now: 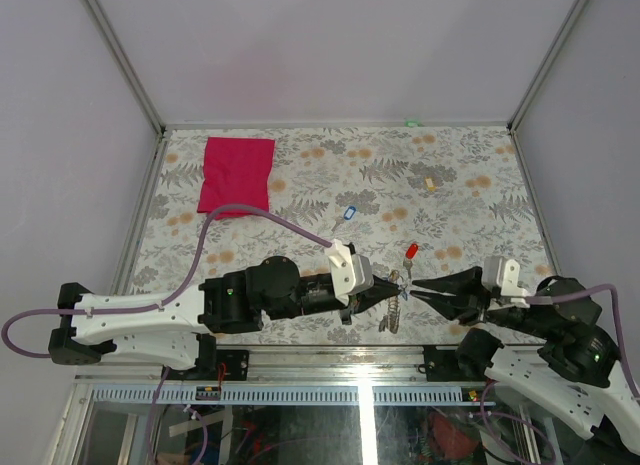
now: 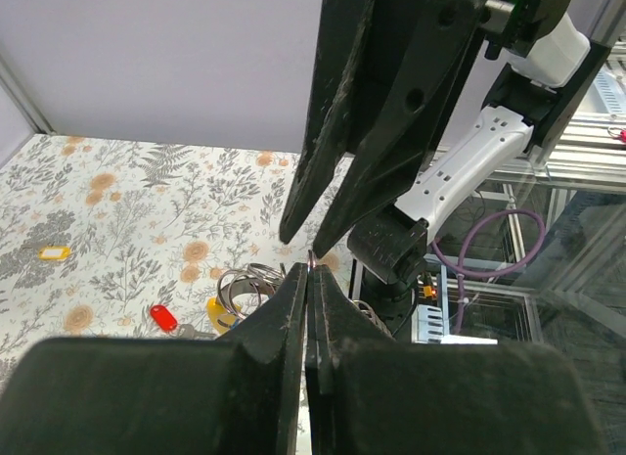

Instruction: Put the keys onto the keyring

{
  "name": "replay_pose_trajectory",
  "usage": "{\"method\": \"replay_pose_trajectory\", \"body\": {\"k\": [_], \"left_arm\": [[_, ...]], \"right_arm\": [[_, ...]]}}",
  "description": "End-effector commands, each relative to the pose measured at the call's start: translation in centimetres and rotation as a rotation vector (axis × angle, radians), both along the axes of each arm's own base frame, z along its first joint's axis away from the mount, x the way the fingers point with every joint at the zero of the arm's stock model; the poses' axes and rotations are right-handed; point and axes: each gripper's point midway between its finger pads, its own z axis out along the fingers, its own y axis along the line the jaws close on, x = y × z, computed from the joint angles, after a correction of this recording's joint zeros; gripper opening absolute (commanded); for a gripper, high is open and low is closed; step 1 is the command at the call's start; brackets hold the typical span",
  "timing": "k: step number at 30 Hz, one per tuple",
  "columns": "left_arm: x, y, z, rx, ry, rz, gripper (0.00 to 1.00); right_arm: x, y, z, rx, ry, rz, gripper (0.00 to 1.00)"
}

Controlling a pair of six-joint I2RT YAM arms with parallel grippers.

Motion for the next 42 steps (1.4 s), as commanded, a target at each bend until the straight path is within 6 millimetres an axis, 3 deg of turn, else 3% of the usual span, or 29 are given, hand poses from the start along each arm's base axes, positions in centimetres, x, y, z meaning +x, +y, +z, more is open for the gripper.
{"method": "replay_pose_trajectory", "body": {"k": [1,8,24,37,42], "left_arm": [[-1.0,0.2,3.1,-0.084,-0.009,-0.049,0.00],[-1.4,-0.1,2.8,-0.058,-0.011,-0.073,0.00],[-1.9,-0.3,2.4,-0.023,-0.014,-0.104,0.00],[-2.1,-0.2,2.4,-0.013,-0.012,-0.116,0.00],[-2.1,-0.3,2.2,-0.005,-0.011,-0.119,0.00]], "right_arm": [[-2.3,-0.2,4.2,0.135,-0.144,0.102,0.28],[-3.1,0.6,4.5,0.112,-0.162,0.175,0.30],[-2.9,1.7,2.7,-0.010,-0.149,0.229,0.28],[-3.1,2.1,1.3,-0.071,-0.098,0.265,0.20],[-3.2,2.2,1.8,-0.050,-0.100,0.269,0.16]]}}
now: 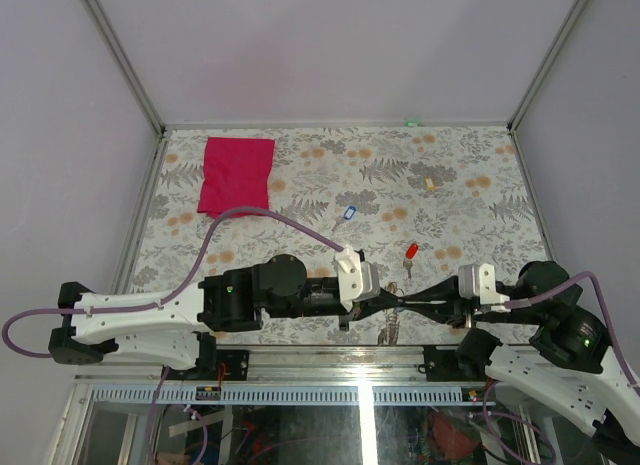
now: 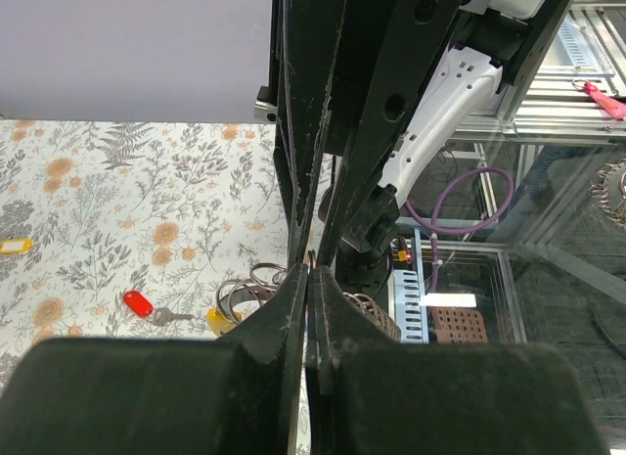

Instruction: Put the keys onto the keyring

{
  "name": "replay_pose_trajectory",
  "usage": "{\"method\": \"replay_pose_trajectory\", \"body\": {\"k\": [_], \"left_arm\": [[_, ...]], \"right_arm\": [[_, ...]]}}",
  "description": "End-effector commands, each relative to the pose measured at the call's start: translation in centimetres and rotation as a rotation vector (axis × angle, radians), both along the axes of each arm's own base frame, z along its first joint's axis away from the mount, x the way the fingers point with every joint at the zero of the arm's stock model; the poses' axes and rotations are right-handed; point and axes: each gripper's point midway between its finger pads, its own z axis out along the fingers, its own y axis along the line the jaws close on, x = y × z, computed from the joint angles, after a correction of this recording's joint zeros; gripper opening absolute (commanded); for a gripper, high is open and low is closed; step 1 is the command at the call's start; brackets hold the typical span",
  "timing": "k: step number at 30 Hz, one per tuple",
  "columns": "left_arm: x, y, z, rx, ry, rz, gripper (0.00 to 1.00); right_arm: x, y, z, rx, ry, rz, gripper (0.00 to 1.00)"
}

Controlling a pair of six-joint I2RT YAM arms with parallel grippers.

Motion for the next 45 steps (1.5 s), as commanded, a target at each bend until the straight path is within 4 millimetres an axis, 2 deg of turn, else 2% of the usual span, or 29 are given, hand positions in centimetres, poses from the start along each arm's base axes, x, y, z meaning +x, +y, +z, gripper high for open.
{"method": "replay_pose_trajectory", "body": {"k": [1,3,6,8,12,15,20,23,34,45], "left_arm": [[-0.4,-0.2,3.3,-0.086,-0.018,-0.023,0.00],[-0.5,-0.3,3.2,-0.079,-0.018,-0.024,0.00],[-0.5,-0.3,3.1,-0.075,-0.018,-0.024,0.00],[-0.5,-0.2,3.4,-0.086,-0.019,-0.023,0.01],[-0.7,0.8,4.5,-0.159,-0.004,-0.023,0.18],[-1.2,1.8,5.2,-0.214,0.020,-0.037,0.22],[-1.7,3.3,5.9,-0.274,0.053,-0.053,0.23],[-1.8,3.7,6.3,-0.293,0.057,-0.054,0.24],[-1.8,3.2,6.5,-0.285,0.043,-0.057,0.23],[-1.5,3.2,7.3,-0.312,0.029,-0.046,0.25]], "right_arm": [[-0.5,0.1,2.3,0.057,-0.032,0.025,0.16],[-0.6,0.1,2.6,0.073,-0.032,0.030,0.13],[-0.6,0.1,3.0,0.088,-0.026,0.026,0.00],[-0.7,0.1,3.4,0.105,-0.009,0.027,0.00],[-0.9,0.2,4.5,0.189,0.022,0.031,0.00],[-1.1,0.2,5.5,0.276,0.048,0.032,0.00],[-1.6,0.2,7.0,0.408,0.069,0.068,0.00],[-1.7,0.4,6.9,0.425,0.074,0.084,0.00],[-1.8,0.3,8.2,0.487,0.040,0.101,0.00],[-2.0,0.8,7.6,0.458,0.044,0.130,0.00]]}}
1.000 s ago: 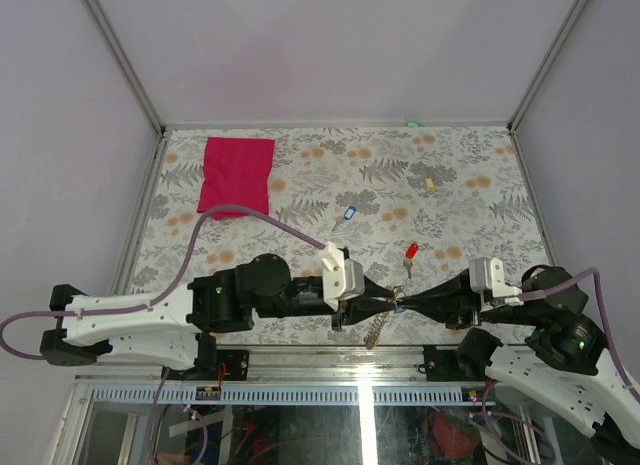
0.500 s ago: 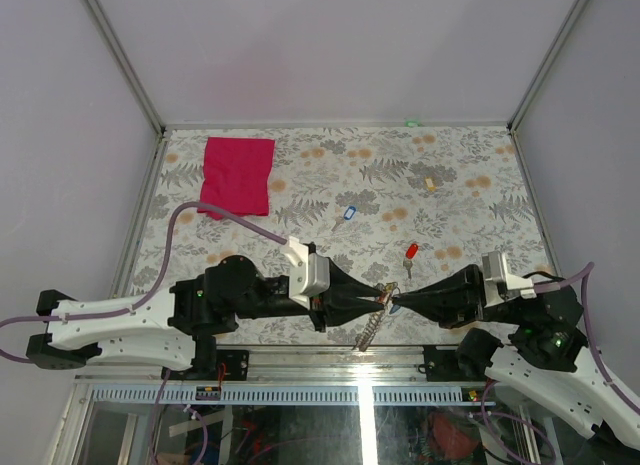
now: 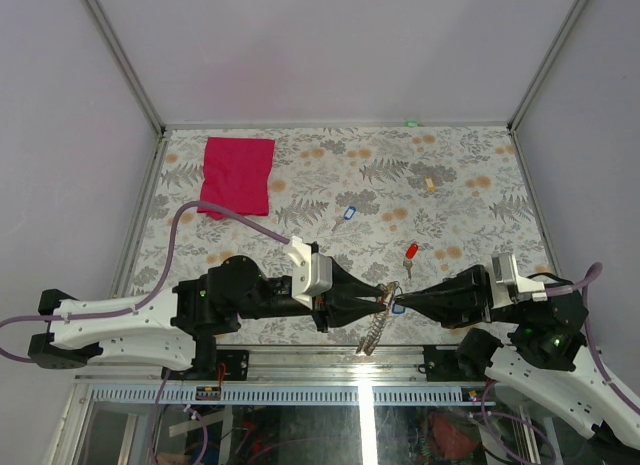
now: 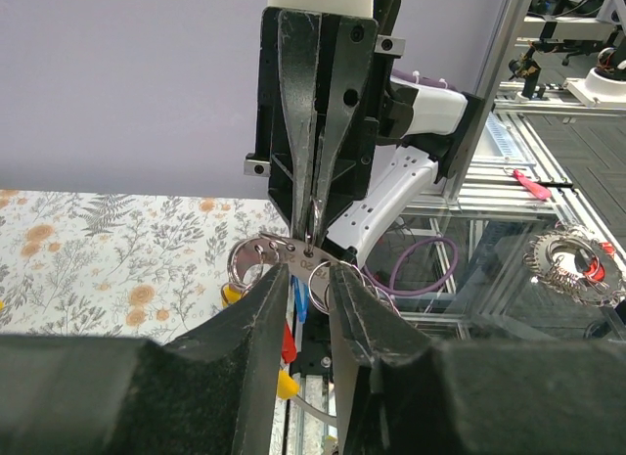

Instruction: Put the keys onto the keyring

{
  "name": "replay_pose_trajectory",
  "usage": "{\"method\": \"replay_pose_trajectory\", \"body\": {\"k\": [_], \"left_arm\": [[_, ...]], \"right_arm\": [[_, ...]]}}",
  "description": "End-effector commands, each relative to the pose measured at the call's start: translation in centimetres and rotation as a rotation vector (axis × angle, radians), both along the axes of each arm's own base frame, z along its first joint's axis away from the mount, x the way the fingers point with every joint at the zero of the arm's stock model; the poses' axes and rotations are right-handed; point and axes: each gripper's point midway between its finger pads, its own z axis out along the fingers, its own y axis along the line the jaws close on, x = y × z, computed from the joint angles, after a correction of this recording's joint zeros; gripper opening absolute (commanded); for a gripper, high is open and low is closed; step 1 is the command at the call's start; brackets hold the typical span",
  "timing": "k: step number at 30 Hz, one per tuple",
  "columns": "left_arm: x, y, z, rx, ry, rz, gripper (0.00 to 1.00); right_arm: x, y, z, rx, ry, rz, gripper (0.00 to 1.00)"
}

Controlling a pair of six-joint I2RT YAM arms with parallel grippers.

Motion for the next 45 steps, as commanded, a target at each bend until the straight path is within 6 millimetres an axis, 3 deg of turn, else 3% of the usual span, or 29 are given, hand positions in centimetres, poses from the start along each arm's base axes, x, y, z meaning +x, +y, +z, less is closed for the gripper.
{"method": "replay_pose_trajectory", "body": {"k": [1,25,34,40,45], "left_arm": [[0.0,0.1,2.8,-0.096,-0.020,0.002,0.25],[0.1,-0.7,2.9,-0.089,-0.025,0.005,0.25],[0.5,-0.9,2.8,-0.080,-0.020,0.025,0.18],[0.8,-1.1,2.6,-0.065,-0.015,0.040,0.01],[0.9,-1.3,2.3,-0.036,-0.006,0.045,0.00]], "right_arm": [[-0.6,-0.3,1.9,0.060,-0.055,0.022,0.00],[-0.4,0.0,1.5,0.029,-0.047,0.021,0.00],[-0.5,0.1,1.2,0.016,-0.041,0.028,0.00],[-0.5,0.1,1.0,0.009,-0.040,0.031,0.00],[-0.7,-0.2,1.3,-0.003,-0.062,0.024,0.01]]}}
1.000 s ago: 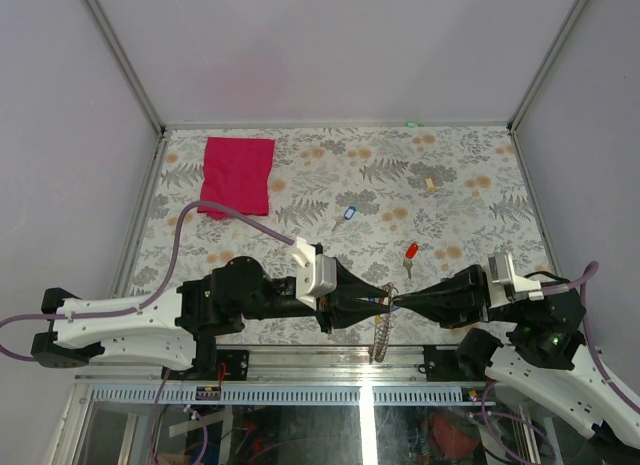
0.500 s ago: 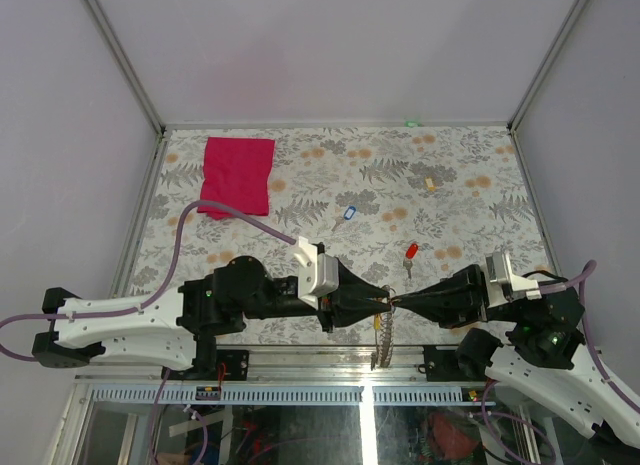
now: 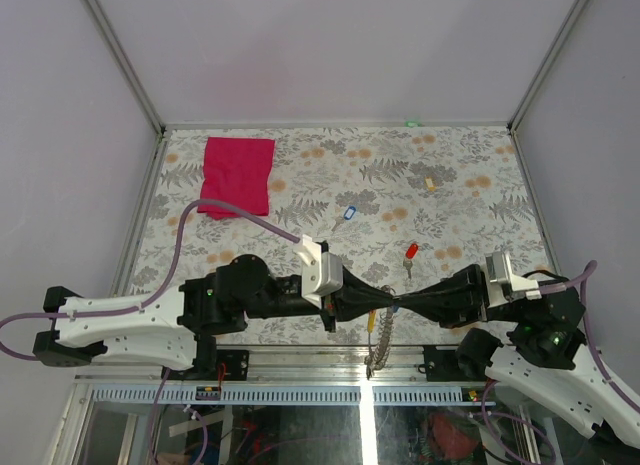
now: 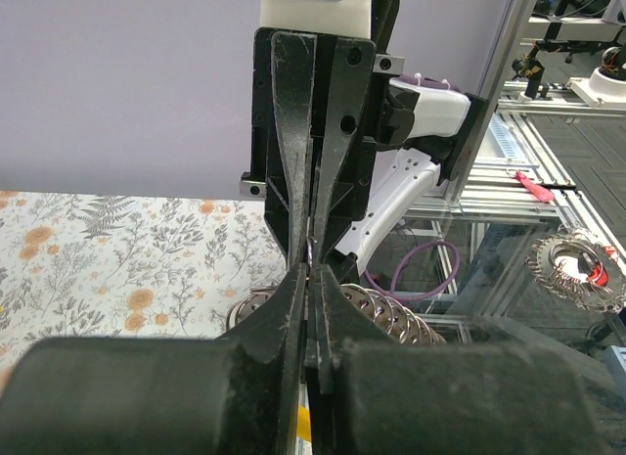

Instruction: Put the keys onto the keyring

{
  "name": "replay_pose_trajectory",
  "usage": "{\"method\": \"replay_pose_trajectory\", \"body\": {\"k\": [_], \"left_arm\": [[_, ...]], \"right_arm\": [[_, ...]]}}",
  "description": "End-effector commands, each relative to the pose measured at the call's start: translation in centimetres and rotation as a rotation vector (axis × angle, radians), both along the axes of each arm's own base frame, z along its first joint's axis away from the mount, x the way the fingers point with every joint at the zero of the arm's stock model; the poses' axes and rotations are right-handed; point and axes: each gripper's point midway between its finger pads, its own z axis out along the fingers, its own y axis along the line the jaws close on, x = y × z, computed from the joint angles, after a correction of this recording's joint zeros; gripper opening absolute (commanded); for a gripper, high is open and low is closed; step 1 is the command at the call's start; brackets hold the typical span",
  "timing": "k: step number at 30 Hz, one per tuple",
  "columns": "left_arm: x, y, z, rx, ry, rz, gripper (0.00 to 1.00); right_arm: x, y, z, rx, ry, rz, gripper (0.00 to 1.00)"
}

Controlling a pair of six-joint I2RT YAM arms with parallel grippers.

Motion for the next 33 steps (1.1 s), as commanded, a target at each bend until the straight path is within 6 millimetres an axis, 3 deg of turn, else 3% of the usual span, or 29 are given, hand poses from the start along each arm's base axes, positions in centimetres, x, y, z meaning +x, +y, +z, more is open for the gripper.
{"method": "replay_pose_trajectory", "body": {"k": [1,6,14,23,27,28,31,33], "left_arm": [[0.6,-0.2,1.8,-0.034,-0.006,0.034,0.00],[0.2,-0.2,1.7,-0.023,-0.012,0.013,0.00],[-0.1,-0.2,2.0,-0.030,-0.018,-0.005,0.00],[-0.2,-0.1,2.2,-0.036,-0.022,-0.006,0.00],[0.1,0.2,2.4,-0.045,-0.022,0.010,0.00],[0.3,0.2,2.4,-0.047,-0.020,0.020,0.01],[0.8,0.6,2.2,-0.051,-0.005,0.055,0.21],[1.4,0.9,1.8,-0.044,0.019,0.090,0.28]], "right_arm": [[-0.7,-0.7,1.8,0.017,-0.068,0.003,0.03],[-0.8,-1.4,2.1,0.001,-0.103,-0.027,0.15],[-1.0,-1.7,2.0,-0.019,-0.111,-0.030,0.20],[-1.1,-1.3,1.3,-0.047,-0.101,-0.010,0.14],[-0.9,-1.2,1.1,-0.057,-0.095,-0.017,0.02],[-0.7,-1.3,1.2,-0.057,-0.097,-0.026,0.00],[-0.3,-1.6,1.5,-0.051,-0.116,-0.069,0.00],[0.1,-2.1,1.8,-0.047,-0.135,-0.108,0.00]]}}
